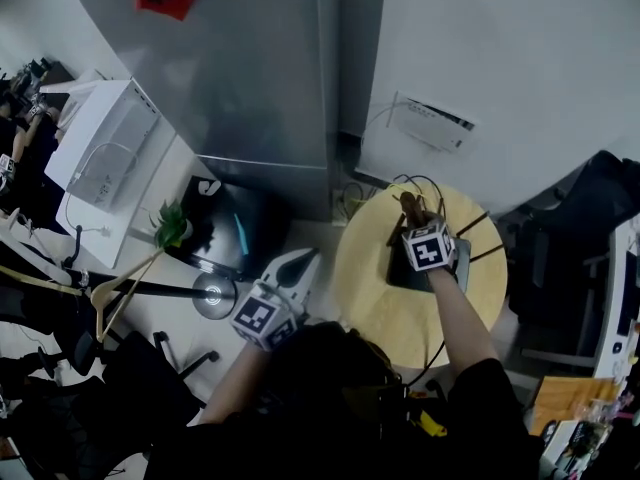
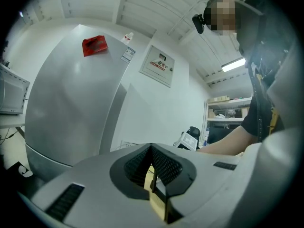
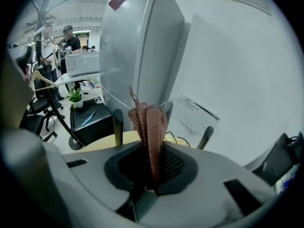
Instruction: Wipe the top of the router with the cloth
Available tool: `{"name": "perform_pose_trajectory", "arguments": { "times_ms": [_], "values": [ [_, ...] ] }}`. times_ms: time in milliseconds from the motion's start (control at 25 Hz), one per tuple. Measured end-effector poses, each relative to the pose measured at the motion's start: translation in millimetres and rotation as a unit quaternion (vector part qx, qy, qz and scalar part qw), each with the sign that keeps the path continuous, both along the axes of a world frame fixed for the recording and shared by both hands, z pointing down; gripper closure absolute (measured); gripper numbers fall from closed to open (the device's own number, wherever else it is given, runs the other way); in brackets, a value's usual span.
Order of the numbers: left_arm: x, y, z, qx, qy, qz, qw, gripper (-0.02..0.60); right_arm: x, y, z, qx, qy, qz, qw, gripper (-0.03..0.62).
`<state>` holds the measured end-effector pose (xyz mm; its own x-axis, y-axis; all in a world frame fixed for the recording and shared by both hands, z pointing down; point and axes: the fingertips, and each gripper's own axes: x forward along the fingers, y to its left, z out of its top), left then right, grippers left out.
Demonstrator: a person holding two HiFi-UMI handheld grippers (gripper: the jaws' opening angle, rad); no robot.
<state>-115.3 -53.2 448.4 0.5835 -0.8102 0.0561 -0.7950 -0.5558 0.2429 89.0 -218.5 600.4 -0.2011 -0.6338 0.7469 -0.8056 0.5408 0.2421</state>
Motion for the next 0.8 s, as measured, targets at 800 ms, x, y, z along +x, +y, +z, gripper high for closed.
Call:
{"name": "perform_pose_trajectory", "arguments": {
  "times_ms": [800],
  "values": [
    [31,-4,-8,0.005,0.012,0.053,0.9985,0.584,29,39,-54,0.110,0.009,-0.053,0.992,0.532]
  ]
}}
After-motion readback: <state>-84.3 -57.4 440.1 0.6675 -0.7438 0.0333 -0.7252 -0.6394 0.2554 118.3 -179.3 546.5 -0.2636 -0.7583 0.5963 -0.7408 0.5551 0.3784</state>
